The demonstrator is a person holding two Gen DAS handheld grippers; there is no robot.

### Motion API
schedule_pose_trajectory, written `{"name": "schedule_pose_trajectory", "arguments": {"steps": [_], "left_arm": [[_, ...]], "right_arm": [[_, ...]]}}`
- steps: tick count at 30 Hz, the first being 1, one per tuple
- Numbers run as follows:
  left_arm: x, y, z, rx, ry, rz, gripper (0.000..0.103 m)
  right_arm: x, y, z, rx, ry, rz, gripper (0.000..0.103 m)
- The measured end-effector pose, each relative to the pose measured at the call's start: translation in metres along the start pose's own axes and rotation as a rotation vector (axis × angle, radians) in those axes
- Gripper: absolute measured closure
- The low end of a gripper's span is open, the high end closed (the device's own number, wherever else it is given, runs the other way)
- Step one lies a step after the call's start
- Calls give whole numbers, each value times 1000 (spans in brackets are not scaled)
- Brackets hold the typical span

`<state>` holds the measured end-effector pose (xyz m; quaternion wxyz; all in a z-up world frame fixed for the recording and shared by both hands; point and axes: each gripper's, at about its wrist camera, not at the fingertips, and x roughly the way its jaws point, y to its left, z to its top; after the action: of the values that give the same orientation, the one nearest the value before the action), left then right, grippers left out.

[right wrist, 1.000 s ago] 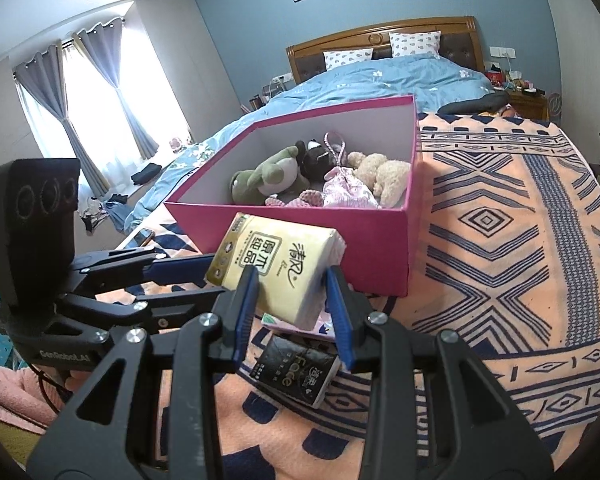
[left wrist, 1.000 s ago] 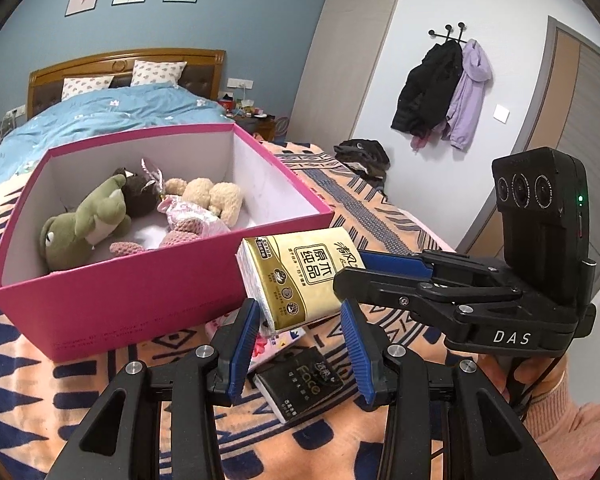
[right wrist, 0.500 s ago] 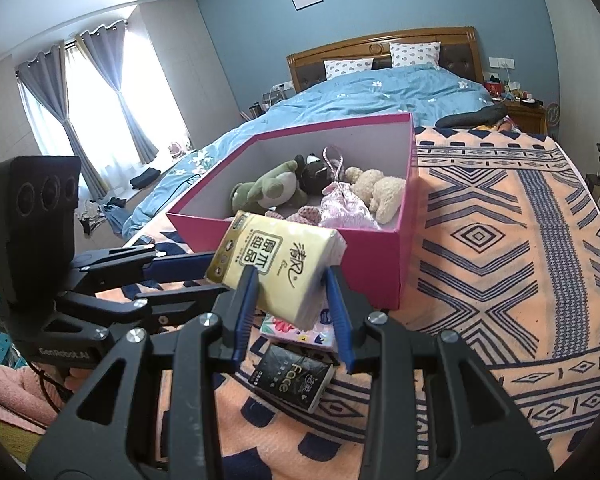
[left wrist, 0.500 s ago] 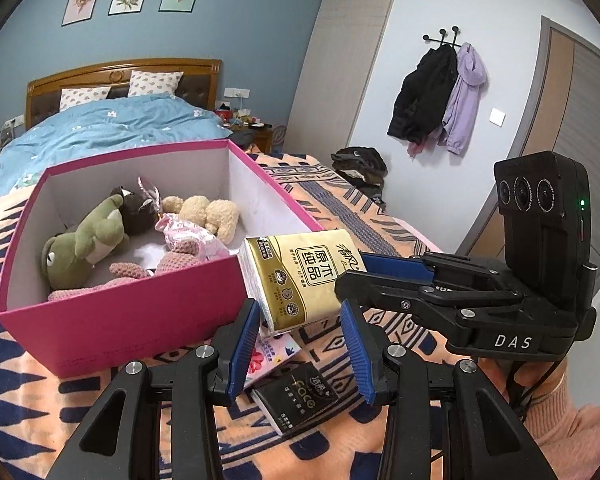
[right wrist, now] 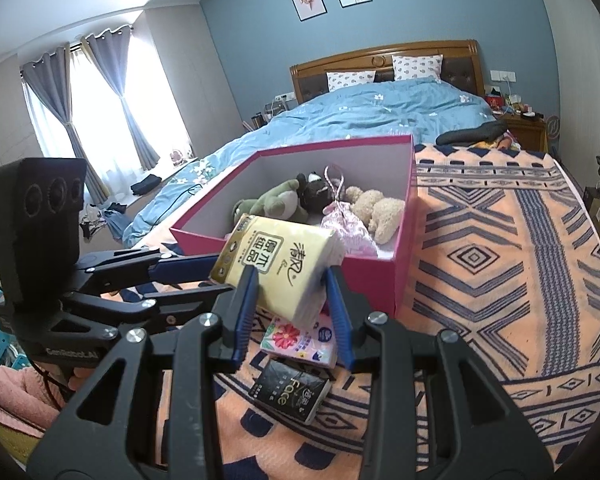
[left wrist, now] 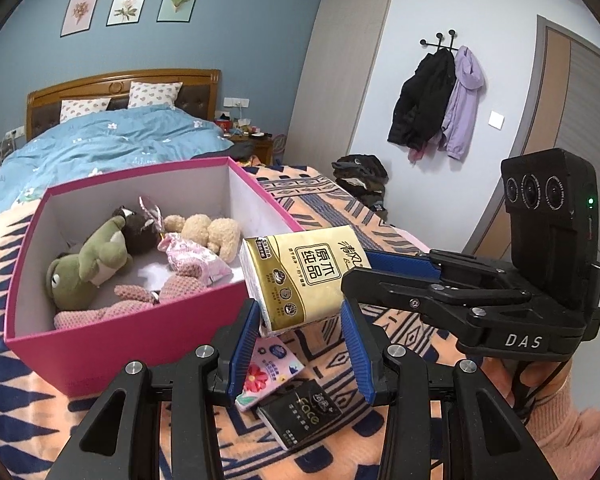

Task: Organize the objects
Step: 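Lift the gold packet with both grippers and carry it over the box rim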

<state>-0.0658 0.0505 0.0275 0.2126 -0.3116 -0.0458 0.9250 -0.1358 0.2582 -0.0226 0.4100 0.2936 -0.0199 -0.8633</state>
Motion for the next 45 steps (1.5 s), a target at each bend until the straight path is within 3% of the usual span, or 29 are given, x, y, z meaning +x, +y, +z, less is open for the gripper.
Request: {"name": "schedule_pose_trajectory", "arguments": {"steps": [24, 45], "left_arm": [[18, 12, 29, 10, 0, 32, 60], [45, 27, 35, -24, 48, 37, 60]], "right_arm": [[15, -14, 32, -11, -15, -2, 65], [37, -31, 36, 16, 28, -7, 65]]}}
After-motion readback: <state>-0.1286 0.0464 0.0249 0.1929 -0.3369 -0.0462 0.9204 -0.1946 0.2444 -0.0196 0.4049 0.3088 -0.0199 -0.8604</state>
